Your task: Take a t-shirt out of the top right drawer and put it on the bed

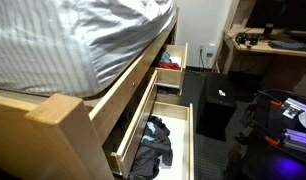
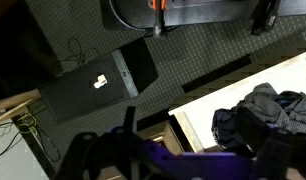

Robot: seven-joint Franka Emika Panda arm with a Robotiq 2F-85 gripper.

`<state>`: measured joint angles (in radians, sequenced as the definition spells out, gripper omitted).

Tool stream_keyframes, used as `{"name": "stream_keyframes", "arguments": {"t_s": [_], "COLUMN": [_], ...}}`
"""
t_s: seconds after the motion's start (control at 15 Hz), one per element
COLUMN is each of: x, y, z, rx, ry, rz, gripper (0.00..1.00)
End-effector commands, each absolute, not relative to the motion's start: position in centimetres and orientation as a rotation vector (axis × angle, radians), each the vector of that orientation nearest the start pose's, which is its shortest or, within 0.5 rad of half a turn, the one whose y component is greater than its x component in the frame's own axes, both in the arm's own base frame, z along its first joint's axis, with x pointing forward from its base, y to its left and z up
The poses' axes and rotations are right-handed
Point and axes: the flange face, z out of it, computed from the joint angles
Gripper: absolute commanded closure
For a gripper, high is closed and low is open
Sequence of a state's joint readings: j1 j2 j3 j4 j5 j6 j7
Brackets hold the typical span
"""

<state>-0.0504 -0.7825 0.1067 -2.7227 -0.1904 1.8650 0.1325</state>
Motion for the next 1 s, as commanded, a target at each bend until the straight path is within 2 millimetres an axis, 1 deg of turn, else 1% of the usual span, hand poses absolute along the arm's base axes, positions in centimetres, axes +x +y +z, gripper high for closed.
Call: {"name": "stream_keyframes", "arguments": {"t_s": [0.0,0.8,0.87,0.93], "x": [30.4,30.4,31.9,33.6], "y": [0.1,0.1,-1.5,-3.4], "z": [44.2,44.2,45.3,46.8], "rx": [-3.399,-3.399,-3.4,-3.386], "ry": [0.081,0.081,0.108,0.181], "rz": [0.103,0.103,0.073,-0.012], "gripper": [0.0,0.0,0.0,0.0]}}
